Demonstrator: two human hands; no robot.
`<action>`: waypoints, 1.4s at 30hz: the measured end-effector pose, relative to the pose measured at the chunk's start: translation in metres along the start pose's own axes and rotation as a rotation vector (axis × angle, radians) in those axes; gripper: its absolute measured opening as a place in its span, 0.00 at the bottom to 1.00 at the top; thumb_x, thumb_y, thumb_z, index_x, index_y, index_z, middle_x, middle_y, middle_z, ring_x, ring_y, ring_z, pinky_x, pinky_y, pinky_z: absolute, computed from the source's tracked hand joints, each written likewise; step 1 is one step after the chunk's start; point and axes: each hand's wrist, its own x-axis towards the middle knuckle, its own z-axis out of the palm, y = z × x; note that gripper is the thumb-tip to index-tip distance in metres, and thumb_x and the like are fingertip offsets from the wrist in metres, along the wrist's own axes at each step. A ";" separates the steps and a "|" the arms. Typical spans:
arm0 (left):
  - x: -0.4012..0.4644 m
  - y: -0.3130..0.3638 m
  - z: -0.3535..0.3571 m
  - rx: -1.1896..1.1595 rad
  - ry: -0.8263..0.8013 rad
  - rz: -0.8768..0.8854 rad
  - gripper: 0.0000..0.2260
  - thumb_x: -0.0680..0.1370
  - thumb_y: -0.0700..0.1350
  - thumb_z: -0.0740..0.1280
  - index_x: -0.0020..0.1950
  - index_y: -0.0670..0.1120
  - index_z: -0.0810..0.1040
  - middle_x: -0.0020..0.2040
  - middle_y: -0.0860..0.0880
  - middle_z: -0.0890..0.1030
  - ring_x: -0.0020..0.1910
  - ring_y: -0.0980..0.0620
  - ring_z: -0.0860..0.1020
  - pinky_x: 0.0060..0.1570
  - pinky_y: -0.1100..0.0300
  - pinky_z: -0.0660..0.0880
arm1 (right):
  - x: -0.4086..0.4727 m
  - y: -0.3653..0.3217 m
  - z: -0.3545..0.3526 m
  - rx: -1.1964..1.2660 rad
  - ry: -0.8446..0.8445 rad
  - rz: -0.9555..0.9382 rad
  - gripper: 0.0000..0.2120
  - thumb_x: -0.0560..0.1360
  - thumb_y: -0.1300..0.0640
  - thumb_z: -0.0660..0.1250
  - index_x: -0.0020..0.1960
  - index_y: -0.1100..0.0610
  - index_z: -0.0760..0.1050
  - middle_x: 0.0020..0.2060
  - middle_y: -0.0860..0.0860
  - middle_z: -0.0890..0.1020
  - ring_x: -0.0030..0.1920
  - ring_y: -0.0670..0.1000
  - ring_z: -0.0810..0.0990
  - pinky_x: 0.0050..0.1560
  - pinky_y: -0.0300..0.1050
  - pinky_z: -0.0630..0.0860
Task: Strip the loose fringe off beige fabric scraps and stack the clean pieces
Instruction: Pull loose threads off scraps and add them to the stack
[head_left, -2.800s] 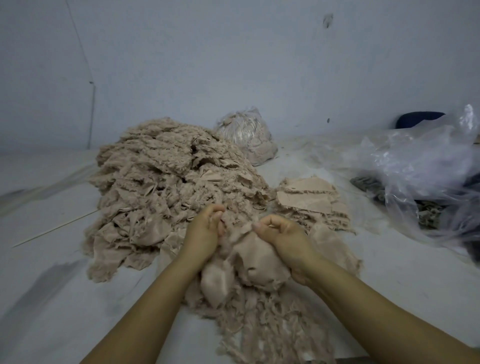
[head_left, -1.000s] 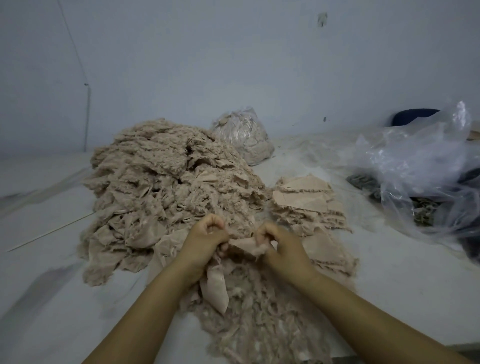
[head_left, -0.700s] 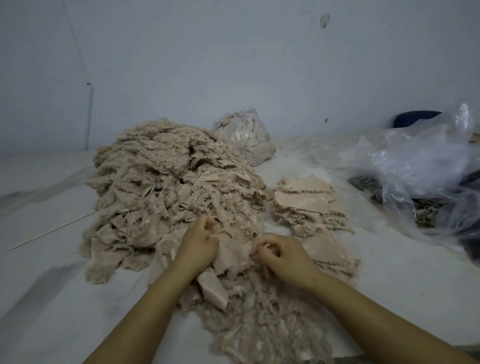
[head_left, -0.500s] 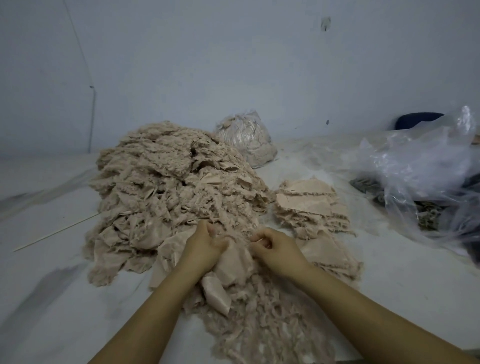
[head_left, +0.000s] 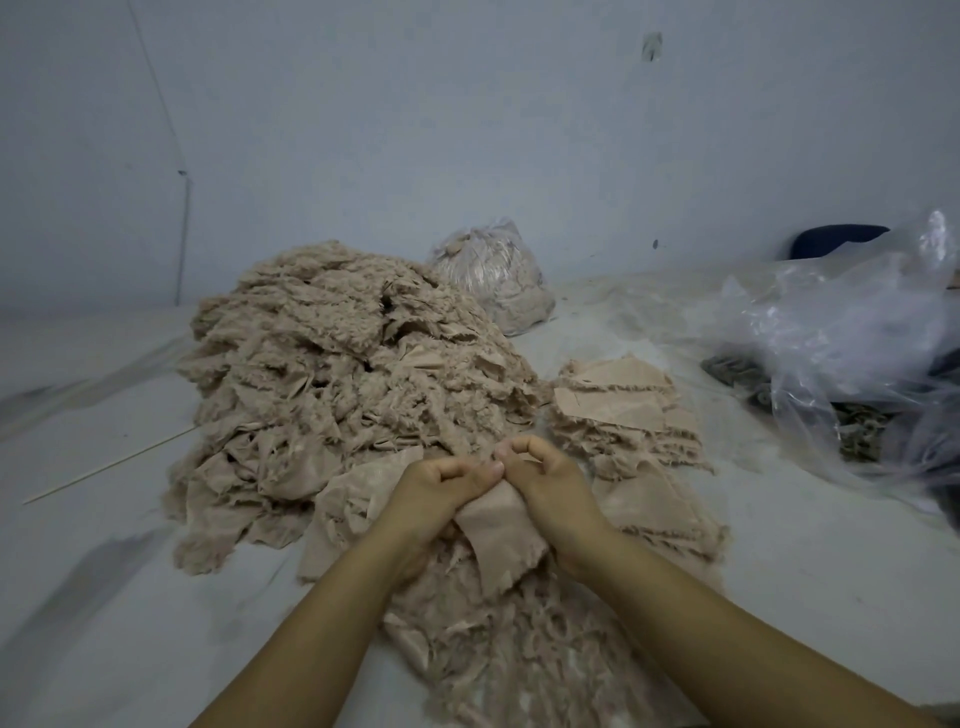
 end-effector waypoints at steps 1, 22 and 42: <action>0.000 0.000 0.002 -0.016 0.015 0.026 0.07 0.73 0.43 0.70 0.42 0.40 0.83 0.32 0.47 0.82 0.28 0.55 0.79 0.25 0.66 0.73 | 0.000 0.001 -0.001 -0.012 0.020 -0.016 0.05 0.77 0.53 0.67 0.46 0.55 0.76 0.38 0.51 0.82 0.36 0.46 0.80 0.37 0.39 0.75; 0.017 -0.001 -0.015 0.006 0.376 0.003 0.12 0.82 0.46 0.58 0.39 0.44 0.71 0.24 0.52 0.66 0.18 0.58 0.60 0.17 0.69 0.56 | -0.010 -0.004 -0.028 0.037 0.034 0.074 0.04 0.74 0.61 0.70 0.46 0.62 0.82 0.38 0.56 0.83 0.35 0.50 0.80 0.37 0.40 0.76; 0.009 -0.006 0.008 0.190 0.156 0.054 0.12 0.72 0.46 0.73 0.37 0.40 0.75 0.31 0.47 0.78 0.29 0.52 0.74 0.27 0.64 0.69 | 0.001 -0.002 -0.020 -0.023 0.187 -0.003 0.14 0.78 0.58 0.65 0.35 0.57 0.69 0.28 0.52 0.74 0.26 0.46 0.72 0.28 0.38 0.69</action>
